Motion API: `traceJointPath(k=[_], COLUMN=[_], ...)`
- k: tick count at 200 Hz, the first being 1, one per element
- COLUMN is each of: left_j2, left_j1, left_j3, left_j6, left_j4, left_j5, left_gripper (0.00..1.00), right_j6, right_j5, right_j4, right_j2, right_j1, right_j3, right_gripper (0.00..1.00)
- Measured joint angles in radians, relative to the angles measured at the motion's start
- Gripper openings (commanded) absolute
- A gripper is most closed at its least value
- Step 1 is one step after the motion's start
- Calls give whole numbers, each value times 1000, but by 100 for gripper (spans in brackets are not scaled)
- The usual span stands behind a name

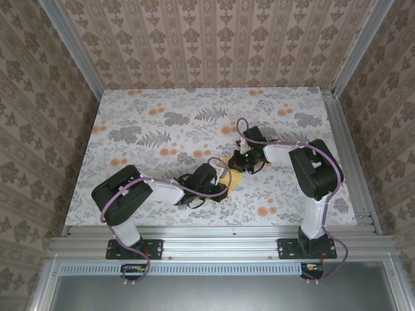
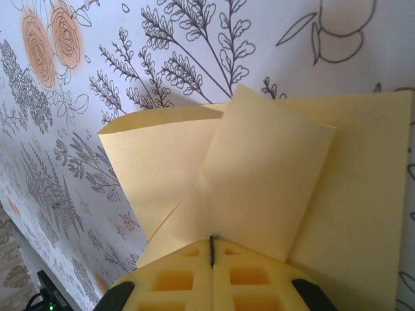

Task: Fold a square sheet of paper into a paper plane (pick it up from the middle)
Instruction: Fourth fold the wing at the center of the table.

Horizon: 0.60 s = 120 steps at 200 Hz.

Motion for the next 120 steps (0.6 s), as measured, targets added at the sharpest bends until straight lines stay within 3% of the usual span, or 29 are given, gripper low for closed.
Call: traceJointPath(k=[56, 120], left_j2=[-19, -25], left_j1=[5, 9], left_j3=[-35, -42], left_j6=[0, 0], left_j4=[26, 29], left_j5=[-6, -7], left_gripper=[0, 0], right_j6=[-27, -29], right_j5=[-84, -79], right_j4=[-58, -60], right_j2=[61, 114], right_j1=[-51, -130], right_j3=[73, 154], right_gripper=[6, 6])
